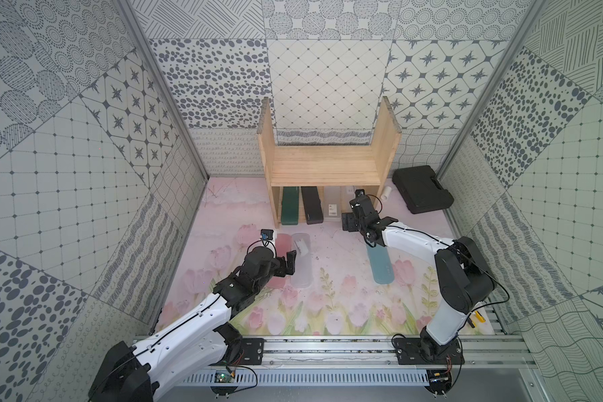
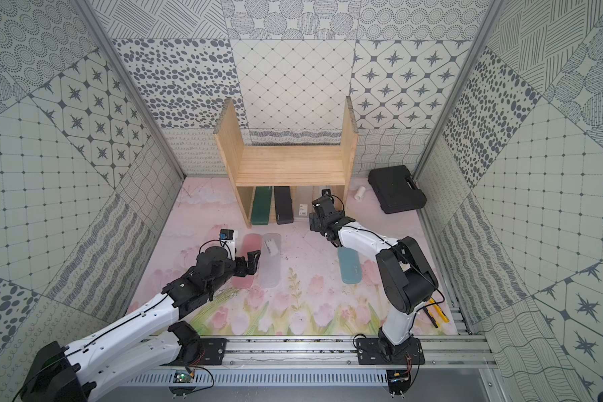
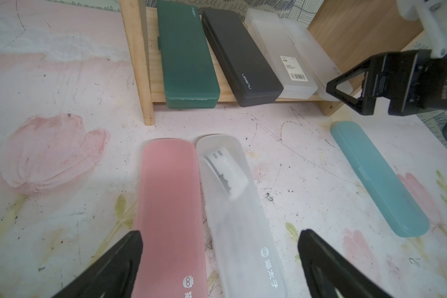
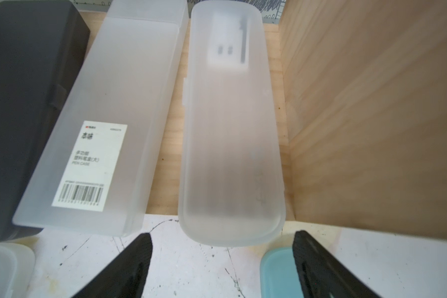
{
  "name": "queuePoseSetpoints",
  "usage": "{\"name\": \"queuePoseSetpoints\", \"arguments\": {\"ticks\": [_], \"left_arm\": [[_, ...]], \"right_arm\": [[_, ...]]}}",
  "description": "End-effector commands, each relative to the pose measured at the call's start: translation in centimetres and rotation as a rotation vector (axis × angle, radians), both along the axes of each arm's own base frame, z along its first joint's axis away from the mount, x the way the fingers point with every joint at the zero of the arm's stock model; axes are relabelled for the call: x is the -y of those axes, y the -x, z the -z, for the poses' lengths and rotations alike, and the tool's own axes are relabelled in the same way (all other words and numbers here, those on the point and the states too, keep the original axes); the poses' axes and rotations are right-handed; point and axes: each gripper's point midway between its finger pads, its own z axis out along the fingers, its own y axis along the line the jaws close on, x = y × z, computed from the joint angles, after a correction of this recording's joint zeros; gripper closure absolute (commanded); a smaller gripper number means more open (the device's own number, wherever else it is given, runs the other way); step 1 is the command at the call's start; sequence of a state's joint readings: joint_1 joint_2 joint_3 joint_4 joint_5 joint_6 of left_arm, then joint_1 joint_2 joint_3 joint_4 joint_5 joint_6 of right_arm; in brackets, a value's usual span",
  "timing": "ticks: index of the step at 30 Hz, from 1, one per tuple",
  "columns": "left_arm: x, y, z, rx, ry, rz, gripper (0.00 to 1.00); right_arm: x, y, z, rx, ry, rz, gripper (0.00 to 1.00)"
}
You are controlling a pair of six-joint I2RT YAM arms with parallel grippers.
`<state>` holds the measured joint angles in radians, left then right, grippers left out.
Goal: Remove the pencil cases from the shelf
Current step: Pick up the pencil case from the shelf.
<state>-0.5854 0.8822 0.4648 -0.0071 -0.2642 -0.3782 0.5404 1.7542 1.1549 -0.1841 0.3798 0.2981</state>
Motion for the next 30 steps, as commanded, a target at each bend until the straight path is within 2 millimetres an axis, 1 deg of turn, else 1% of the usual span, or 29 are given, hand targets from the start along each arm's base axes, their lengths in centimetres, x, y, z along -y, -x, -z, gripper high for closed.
{"name": "queuePoseSetpoints", "arguments": {"ticks": [1,9,13,17,19,25,30], "left_arm": [[0.2,-0.2,-1.2,0.066,0.008,0.024,0.01],[0.1,-0.3,-1.2,0.065,0.005,0.019,0.01],[0.1,-0.4,-1.1,0.062,0.003,0.017,0.01],[0.2,-0.3,-1.1,0.06,0.007,0.019,0.01],[0.2,-0.3,-1.0,0.058,0.008,0.021,0.01],[0.3,-0.3,-1.0,0.055,0.014,0.025,0.01],[0.4,-0.3,-1.0,0.053,0.017,0.027,0.01]], "right_arm": [[0.1,-1.1,-0.5,0.022,0.002,0.016,0.1],[-0.4,-1.7,-0.2,0.001,-0.004,0.008,0.1],[-1.0,-1.8,0.0,-0.012,-0.025,-0.013,0.13],[-1.6,-1.8,0.2,-0.031,-0.042,-0.025,0.13],[-1.3,-1.8,0.1,-0.022,-0.033,-0.003,0.13],[0.7,-2.0,-0.7,0.006,0.026,0.085,0.11],[0.9,-2.1,-0.2,-0.014,0.046,0.099,0.1]]}}
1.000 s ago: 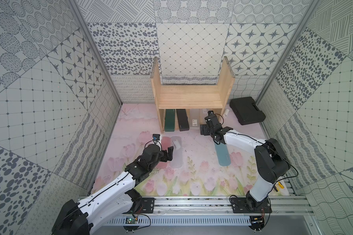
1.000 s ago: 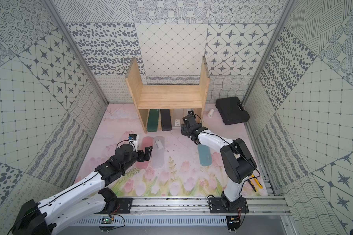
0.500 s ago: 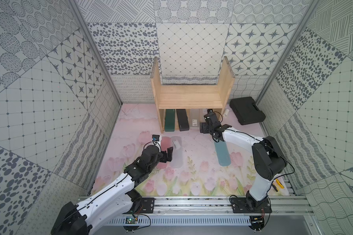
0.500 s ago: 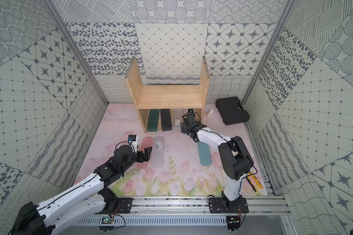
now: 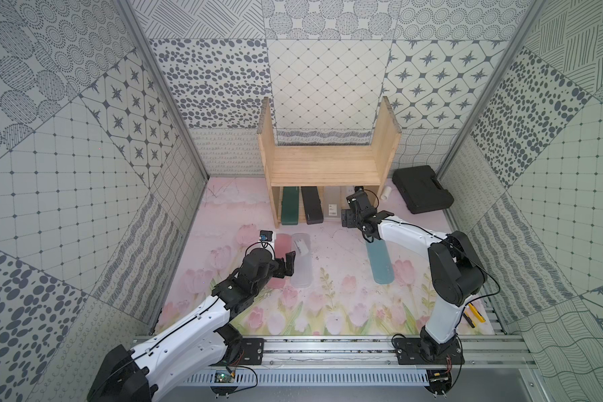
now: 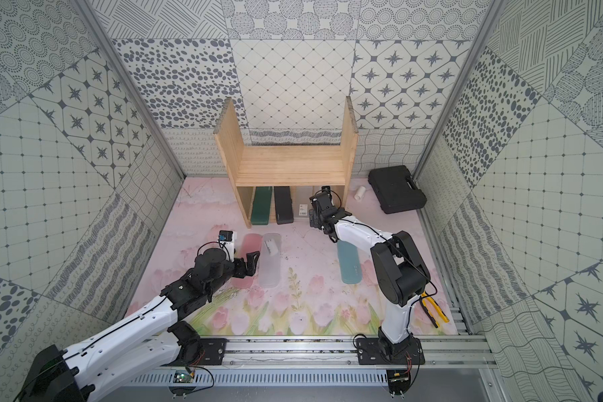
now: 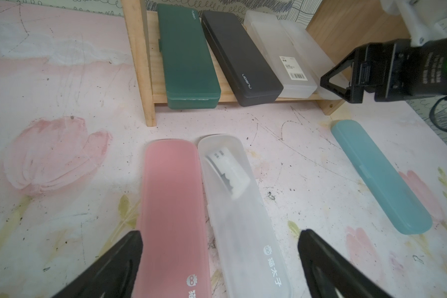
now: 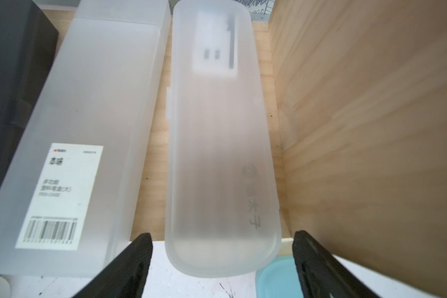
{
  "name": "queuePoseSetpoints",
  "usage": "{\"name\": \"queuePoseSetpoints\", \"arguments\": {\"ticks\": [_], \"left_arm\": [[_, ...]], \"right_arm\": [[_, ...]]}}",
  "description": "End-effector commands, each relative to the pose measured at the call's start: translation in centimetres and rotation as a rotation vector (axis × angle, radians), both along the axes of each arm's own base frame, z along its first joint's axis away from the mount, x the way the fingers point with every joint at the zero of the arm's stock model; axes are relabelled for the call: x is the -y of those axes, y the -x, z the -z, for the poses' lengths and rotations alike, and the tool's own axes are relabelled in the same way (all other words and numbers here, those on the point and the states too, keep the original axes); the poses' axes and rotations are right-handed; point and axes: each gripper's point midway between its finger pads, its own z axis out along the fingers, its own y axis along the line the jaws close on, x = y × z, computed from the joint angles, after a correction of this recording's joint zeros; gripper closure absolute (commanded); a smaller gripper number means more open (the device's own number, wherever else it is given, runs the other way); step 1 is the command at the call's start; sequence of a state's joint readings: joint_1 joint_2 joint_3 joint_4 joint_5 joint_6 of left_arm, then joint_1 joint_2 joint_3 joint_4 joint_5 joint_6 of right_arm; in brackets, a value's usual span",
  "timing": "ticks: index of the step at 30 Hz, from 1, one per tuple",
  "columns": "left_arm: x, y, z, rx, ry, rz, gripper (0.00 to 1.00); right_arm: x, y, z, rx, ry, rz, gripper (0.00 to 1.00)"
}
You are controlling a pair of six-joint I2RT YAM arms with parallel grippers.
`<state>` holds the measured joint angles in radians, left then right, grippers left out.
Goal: Remove the pencil cases from the shelf
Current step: Pick up the pencil case from the shelf.
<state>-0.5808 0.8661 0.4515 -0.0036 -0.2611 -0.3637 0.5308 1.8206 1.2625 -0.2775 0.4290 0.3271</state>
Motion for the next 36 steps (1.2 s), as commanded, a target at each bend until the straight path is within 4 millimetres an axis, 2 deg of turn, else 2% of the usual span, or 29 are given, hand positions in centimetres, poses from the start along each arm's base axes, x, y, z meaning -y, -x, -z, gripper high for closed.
{"name": "queuePoseSetpoints", "arguments": {"ticks": [1,10,24,36], "left_arm": [[0.5,-0.4,-1.1,0.046,0.025,0.021,0.01],[0.5,-0.4,-1.1,0.045,0.023,0.02,0.01],[0.6,-0.5,-1.1,0.045,0.027,0.023,0.01],[0.6,-0.5,-1.1,0.044,0.028,0.023,0.01]], "right_arm": [[0.2,-0.7,0.1,0.008,0.009,0.034,0.1],[-0.8,-1.3,1.2,-0.019,-0.01,0.019,0.1],[-2.2,-2.8,1.8,-0.028,-0.046,0.007,0.13],[-2.7,-4.3,2.7,-0.036,-0.051,0.043,0.11]]}}
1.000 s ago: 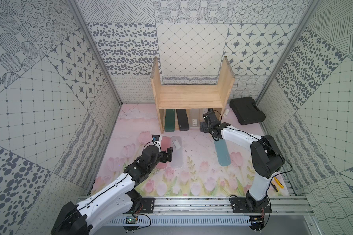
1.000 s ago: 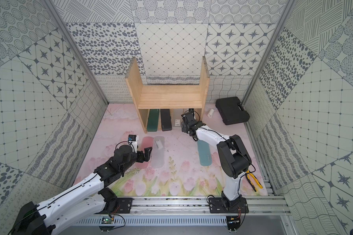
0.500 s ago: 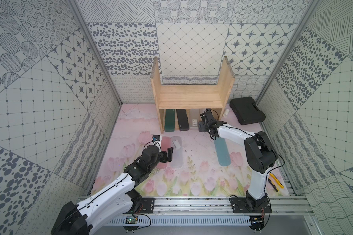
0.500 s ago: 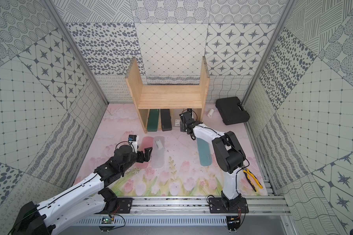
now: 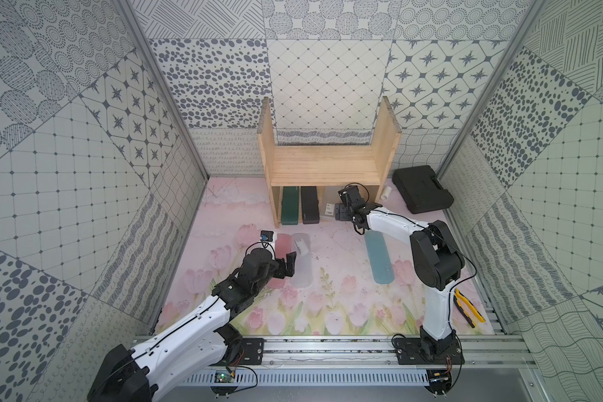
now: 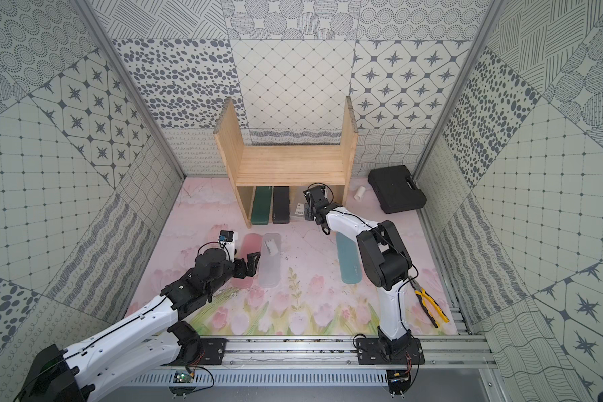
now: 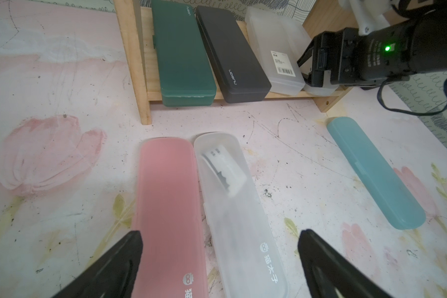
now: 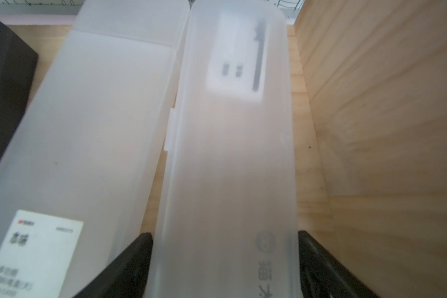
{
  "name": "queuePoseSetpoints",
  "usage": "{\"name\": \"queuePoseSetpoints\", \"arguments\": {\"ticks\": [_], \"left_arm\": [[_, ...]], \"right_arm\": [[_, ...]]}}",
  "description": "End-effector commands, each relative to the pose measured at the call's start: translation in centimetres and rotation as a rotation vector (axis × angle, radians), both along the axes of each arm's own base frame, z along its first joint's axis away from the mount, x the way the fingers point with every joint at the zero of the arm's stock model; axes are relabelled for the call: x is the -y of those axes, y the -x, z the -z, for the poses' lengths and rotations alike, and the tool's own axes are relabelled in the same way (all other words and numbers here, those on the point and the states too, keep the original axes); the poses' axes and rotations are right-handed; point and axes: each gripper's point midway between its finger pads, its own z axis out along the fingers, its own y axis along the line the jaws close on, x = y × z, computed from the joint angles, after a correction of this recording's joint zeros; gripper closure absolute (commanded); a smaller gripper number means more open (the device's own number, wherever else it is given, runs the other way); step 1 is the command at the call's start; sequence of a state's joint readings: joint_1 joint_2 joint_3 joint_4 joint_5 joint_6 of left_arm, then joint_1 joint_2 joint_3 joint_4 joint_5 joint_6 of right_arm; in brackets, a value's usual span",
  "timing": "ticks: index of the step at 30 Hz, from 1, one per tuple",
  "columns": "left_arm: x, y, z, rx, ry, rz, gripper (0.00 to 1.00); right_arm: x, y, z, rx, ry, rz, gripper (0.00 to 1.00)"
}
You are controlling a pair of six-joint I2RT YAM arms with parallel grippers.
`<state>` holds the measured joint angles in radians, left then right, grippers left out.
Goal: Remove the pencil cases from the shelf
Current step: Pick up the pencil case from the shelf.
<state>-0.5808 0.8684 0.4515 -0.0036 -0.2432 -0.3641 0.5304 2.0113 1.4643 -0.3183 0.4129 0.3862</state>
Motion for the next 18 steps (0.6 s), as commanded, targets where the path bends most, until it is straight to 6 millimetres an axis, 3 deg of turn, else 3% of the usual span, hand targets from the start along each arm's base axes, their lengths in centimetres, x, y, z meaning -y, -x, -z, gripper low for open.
{"name": "queuePoseSetpoints", "arguments": {"ticks": [1,11,18], "left_arm": [[0.3,-0.6,-1.2,0.051,0.023,0.006,0.01],[0.4,-0.6,-1.2,0.05,0.025,0.009,0.01],[0.4,-0.5,-1.2,0.049,0.031,0.01,0.01]], "right_arm": [[-0.3,-0.7,0.8,-0.01,-0.015,0.017,0.11],[0.0,-1.3,2.0,-0.037,-0.031,0.063,0.14],[0.0,0.3,1.6,-0.046,-0.039,0.054,0.2]]}}
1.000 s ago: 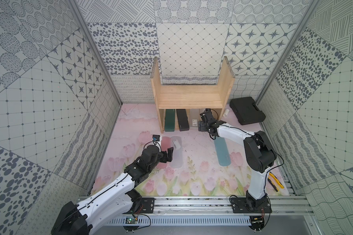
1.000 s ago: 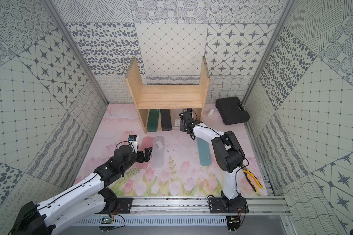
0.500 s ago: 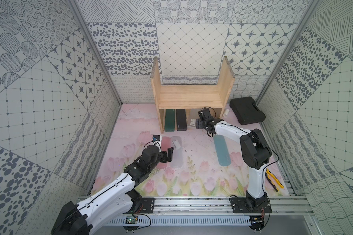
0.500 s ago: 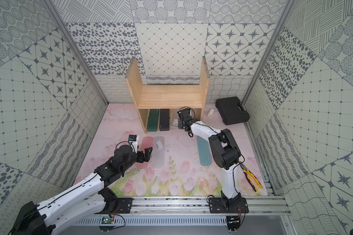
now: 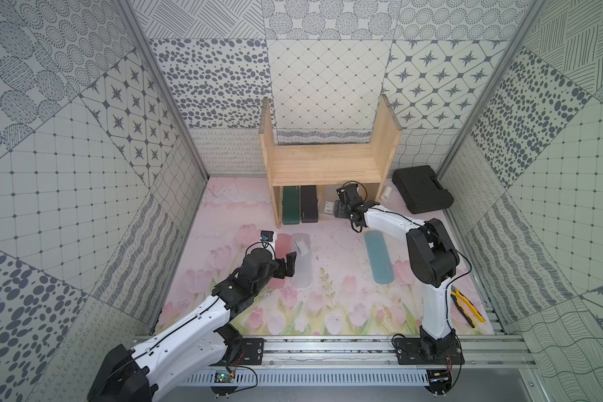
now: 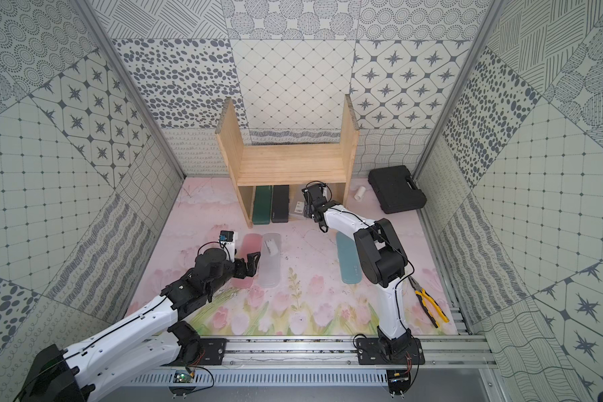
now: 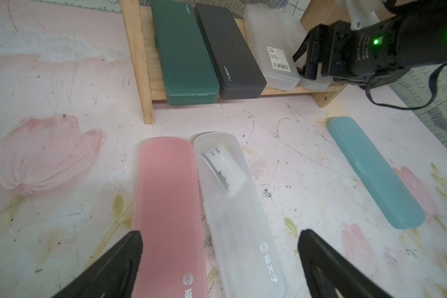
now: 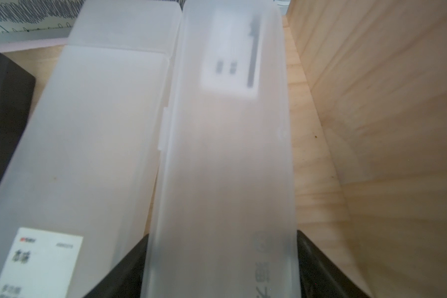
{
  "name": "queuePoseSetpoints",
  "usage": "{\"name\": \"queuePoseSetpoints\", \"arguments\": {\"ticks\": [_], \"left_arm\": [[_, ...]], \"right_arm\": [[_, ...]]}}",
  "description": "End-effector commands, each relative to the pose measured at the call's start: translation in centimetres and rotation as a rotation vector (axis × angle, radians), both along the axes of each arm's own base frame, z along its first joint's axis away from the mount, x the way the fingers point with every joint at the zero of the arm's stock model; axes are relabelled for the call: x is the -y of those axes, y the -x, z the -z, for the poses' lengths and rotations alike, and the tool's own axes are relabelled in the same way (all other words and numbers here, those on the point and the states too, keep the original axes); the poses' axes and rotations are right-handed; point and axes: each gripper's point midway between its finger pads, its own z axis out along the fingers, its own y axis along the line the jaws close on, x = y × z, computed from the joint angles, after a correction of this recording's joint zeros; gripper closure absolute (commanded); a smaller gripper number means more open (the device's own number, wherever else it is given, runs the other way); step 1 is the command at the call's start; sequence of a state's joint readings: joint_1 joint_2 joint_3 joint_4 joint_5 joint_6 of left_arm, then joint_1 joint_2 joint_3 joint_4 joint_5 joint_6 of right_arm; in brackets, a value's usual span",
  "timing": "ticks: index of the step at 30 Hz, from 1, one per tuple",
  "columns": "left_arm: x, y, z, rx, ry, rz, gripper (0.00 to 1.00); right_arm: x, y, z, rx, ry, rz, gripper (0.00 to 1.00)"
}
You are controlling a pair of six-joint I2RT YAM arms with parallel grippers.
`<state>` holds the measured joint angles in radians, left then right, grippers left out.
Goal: Remove the pencil cases from the shelf
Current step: Pick up the pencil case from the shelf.
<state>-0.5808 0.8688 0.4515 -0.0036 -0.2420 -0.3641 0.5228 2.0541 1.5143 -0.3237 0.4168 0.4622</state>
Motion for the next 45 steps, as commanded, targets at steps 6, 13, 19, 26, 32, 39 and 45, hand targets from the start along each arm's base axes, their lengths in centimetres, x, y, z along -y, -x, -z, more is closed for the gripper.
{"name": "queuePoseSetpoints", "arguments": {"ticks": [6,13,19,26,32,39,45], "left_arm": [[0.5,-0.5,-1.4,0.051,0.036,0.012,0.01],[0.4,-0.5,-1.4,0.051,0.036,0.01,0.01],[0.4,-0.5,-1.4,0.053,0.035,0.007,0.01],[0.3,-0.5,-1.4,0.052,0.034,0.007,0.01],[0.5,-0.4,-1.4,0.053,0.038,0.012,0.01],[0.3,-0.5,-1.3,0.053,0.031,0.005,0.01],[0.3,-0.4,-1.4,0.055,0.035,0.005,0.01]], "right_arm": [[0.1,3.6,1.1,-0.059,0.018,-0.014,0.19],[0.3,3.0,0.9,-0.041,0.032,-0.007,0.12],[0.4,1.6,0.9,-0.041,0.002,0.002,0.13],[0.2,1.4,1.6,-0.057,-0.009,0.0,0.22],[0.8,3.0,1.2,-0.062,-0.011,0.0,0.24],[0.8,7.0,0.2,-0.082,-0.029,-0.052,0.24],[0.8,11.6,-0.5,-0.098,-0.052,-0.124,0.24]]}}
